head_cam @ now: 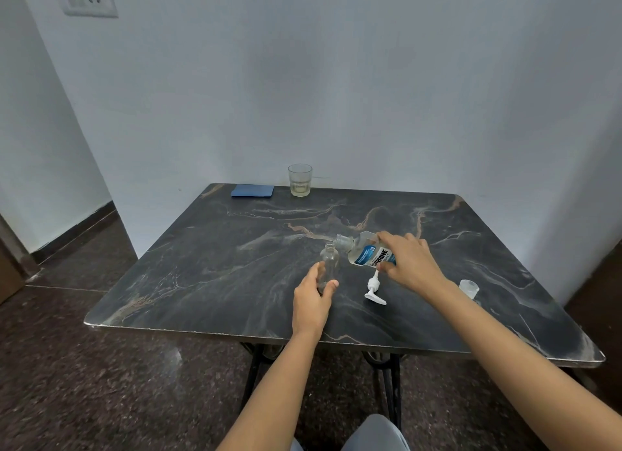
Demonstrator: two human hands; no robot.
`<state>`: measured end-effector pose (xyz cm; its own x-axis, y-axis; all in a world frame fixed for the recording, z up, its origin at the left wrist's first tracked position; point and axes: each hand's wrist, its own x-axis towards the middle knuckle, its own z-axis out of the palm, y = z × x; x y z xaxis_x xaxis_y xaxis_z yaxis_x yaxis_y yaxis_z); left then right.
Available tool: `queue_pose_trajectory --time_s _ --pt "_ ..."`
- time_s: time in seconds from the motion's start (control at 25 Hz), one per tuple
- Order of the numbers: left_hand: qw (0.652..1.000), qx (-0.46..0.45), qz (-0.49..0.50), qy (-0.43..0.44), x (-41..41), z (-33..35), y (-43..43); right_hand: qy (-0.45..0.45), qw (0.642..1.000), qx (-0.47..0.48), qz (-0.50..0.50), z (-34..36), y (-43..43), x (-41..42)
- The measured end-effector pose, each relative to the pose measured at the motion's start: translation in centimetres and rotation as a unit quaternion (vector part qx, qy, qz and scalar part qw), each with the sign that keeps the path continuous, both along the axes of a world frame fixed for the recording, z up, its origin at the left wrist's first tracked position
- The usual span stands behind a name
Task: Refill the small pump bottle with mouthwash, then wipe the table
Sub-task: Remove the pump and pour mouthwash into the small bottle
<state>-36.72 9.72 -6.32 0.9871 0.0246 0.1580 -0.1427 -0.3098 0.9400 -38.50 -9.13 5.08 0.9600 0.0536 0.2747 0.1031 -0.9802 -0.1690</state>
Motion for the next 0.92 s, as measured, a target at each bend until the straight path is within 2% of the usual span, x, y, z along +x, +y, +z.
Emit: queue_pose_trajectory --time_s 0.44,0.92 --pt "1.000 0.001 0.002 -0.004 0.1 0.0 0.0 0.031 0.996 -0.079 -0.008 1.8 0.4 -0.1" --pt "1.000 -0.008 0.000 0.001 0.2 -0.1 0.0 0.047 0.992 -0.120 -0.015 3.1 0.9 -0.2"
